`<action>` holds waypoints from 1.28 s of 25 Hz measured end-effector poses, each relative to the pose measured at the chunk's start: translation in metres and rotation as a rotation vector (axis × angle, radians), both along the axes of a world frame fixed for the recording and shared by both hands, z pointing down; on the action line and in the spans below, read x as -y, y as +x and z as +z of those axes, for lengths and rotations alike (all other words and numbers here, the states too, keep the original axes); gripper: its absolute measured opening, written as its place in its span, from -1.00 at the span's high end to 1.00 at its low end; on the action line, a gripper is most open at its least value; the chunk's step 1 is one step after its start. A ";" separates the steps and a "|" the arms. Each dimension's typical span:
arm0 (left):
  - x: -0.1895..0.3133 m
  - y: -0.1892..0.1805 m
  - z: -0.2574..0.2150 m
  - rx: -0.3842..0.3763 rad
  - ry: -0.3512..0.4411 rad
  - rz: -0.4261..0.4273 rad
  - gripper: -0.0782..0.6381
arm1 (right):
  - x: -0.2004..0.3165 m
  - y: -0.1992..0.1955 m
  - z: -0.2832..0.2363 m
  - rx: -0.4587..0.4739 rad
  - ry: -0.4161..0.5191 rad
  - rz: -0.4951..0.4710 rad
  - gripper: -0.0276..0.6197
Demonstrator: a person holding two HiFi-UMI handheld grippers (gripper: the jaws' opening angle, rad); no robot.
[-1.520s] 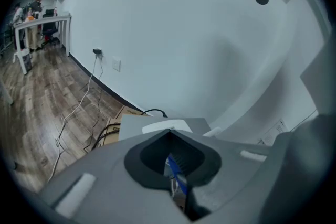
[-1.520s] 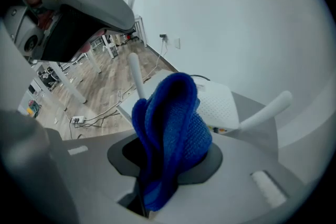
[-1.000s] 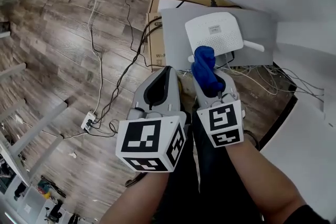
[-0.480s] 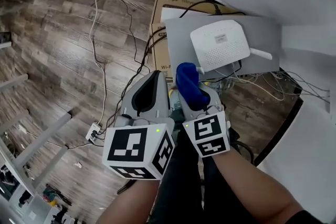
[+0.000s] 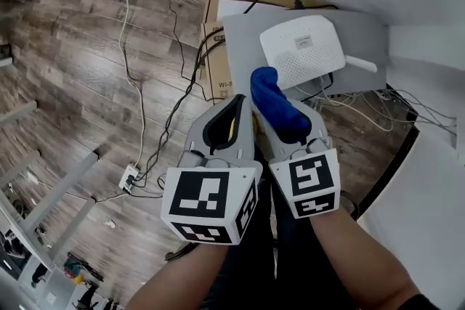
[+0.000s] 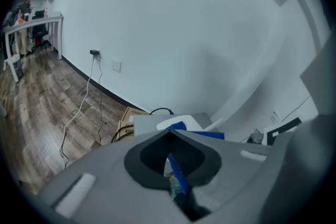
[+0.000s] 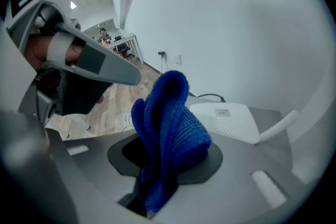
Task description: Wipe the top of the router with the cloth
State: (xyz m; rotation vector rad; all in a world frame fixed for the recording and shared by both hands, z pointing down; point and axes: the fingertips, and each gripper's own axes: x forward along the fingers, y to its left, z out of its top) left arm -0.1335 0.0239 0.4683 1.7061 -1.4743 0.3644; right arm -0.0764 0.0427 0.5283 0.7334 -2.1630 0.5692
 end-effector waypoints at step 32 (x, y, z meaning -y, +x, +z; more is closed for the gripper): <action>0.113 0.209 -0.007 -0.012 -0.043 0.145 0.78 | 0.102 0.212 -0.024 -0.011 0.024 0.118 0.46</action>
